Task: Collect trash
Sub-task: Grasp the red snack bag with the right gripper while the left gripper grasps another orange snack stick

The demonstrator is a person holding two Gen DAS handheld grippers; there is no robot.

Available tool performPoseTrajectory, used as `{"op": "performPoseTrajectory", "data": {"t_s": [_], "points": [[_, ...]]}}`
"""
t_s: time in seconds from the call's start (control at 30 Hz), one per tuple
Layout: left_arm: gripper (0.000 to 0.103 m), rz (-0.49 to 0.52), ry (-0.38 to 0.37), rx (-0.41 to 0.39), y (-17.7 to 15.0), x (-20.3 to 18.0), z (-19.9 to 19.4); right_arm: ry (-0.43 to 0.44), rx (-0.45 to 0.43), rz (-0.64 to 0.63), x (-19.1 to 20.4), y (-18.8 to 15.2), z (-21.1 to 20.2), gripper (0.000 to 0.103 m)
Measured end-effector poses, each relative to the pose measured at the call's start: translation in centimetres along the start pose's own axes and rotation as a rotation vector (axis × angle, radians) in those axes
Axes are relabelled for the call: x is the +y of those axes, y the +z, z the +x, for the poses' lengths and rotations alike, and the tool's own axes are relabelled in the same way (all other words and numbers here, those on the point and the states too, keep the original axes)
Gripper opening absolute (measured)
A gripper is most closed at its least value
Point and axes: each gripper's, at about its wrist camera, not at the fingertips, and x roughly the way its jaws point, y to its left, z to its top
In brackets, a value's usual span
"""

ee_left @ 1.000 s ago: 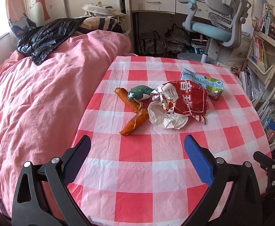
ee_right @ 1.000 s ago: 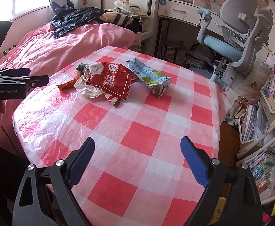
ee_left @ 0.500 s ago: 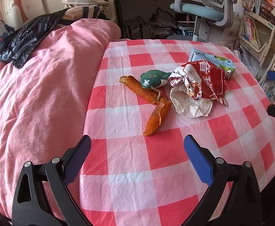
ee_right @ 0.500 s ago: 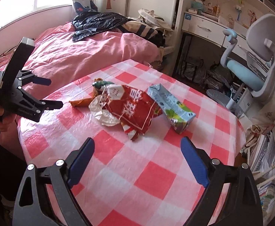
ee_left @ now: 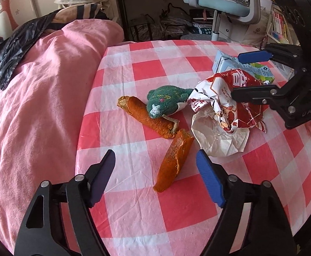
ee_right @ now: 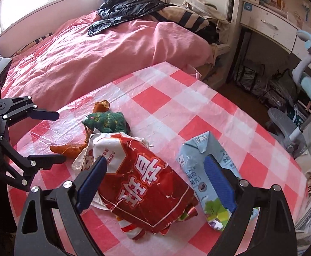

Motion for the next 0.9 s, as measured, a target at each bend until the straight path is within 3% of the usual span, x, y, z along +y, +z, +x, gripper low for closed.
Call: {"op": "performPoseTrajectory", "data": {"t_s": [0.03, 0.07, 0.1, 0.2, 0.43, 0.63, 0.73, 0.8, 0.87, 0.9], "points": [[0.06, 0.005, -0.012, 0.01, 0.0, -0.1, 0.3, 0.0, 0.014, -0.021, 0.5, -0.3, 0.2, 0.086], [0.042, 0.007, -0.033, 0.026, 0.0, -0.1, 0.5, 0.005, 0.02, -0.036, 0.7, -0.5, 0.1, 0.076], [0.028, 0.004, -0.061, 0.041, 0.0, -0.1, 0.7, 0.016, 0.046, -0.031, 1.0, -0.9, 0.2, 0.049], [0.021, 0.016, -0.082, 0.053, -0.5, -0.4, 0.5, -0.002, 0.064, 0.007, 1.4, -2.6, -0.9, 0.024], [0.019, -0.039, -0.135, 0.06, -2.4, 0.8, -1.7, -0.001, -0.043, 0.211, 0.9, -7.5, -8.0, 0.023], [0.019, -0.034, -0.172, 0.074, -4.3, 0.0, -3.3, -0.073, -0.006, 0.244, 1.6, -11.5, -11.0, 0.023], [0.022, -0.012, -0.132, 0.108, -4.9, -1.2, -2.8, -0.084, 0.047, 0.258, 1.5, -12.5, -10.2, 0.032], [0.039, 0.002, -0.111, 0.106, -5.0, -1.9, -2.8, -0.082, 0.038, 0.265, 1.5, -12.4, -10.0, 0.056], [0.05, 0.021, -0.065, 0.088, -4.8, -2.7, -3.1, -0.089, 0.028, 0.268, 1.7, -12.3, -9.8, 0.058], [0.05, 0.029, -0.05, 0.085, -4.7, -3.1, -3.1, -0.09, 0.034, 0.263, 1.9, -12.3, -9.6, 0.058]]}}
